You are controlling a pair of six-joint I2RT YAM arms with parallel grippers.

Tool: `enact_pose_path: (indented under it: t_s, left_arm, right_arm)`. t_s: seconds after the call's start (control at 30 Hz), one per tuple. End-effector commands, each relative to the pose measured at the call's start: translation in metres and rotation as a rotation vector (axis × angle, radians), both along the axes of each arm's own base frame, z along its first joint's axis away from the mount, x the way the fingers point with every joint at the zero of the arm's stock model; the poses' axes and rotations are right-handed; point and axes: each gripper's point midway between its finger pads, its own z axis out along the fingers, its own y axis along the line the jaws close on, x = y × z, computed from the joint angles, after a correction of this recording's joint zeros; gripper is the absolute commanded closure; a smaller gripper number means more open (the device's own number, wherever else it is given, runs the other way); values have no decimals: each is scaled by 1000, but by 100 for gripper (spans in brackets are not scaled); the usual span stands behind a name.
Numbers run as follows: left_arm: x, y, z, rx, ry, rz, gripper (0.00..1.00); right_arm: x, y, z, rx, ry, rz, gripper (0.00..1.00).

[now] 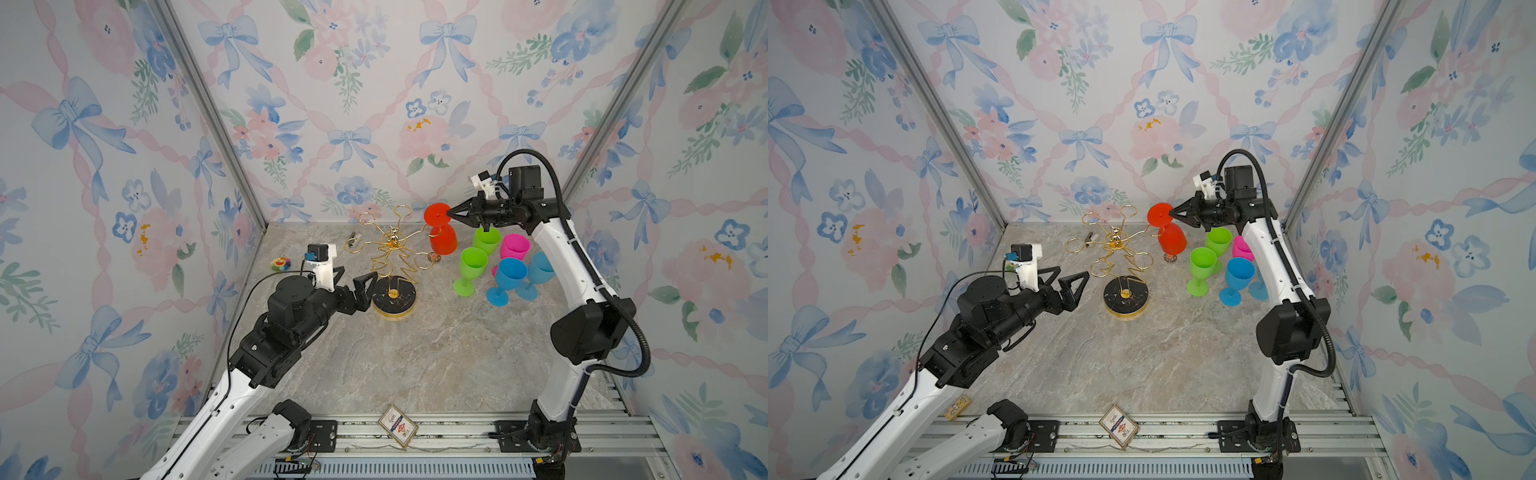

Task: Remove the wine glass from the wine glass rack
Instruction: 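Pull the red glass off the rack with right gripper while left gripper approaches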

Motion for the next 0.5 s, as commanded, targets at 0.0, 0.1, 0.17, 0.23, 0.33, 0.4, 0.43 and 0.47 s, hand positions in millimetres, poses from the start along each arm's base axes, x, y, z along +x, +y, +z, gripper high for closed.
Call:
enact_pose_path:
  t_s: [0.0,0.1,0.17,0.23,0.33,0.4,0.43,0.47]
  left_arm:
    - [-3,-8,18,-39,-21,-50,2]
    - [-4,-11,25,-51,-32,-66,2]
    - [-3,-14,28,-60,-35,-80,2]
    - [-3,-17,32,-72,-37,-93,2]
    - [-3,-25,36,-95,-40,-126,3]
    - [-4,-33,40,-120,-41,-168,4]
    - [-5,-37,43,-131,-43,-191,5]
    - [-6,-41,46,-142,-48,-216,5]
  right_arm:
    - [-22,-23,16,-154,-114,-38,100]
    - [-33,-28,30,-184,-174,-43,100]
    - [-41,-30,38,-203,-221,-35,100]
    - [-51,-31,47,-225,-277,-23,100]
    - [-71,-30,62,-268,-377,-6,100]
    - [-87,-28,70,-308,-453,2,100]
    - [-93,-27,72,-329,-485,4,100]
    - [-101,-27,75,-353,-523,6,100]
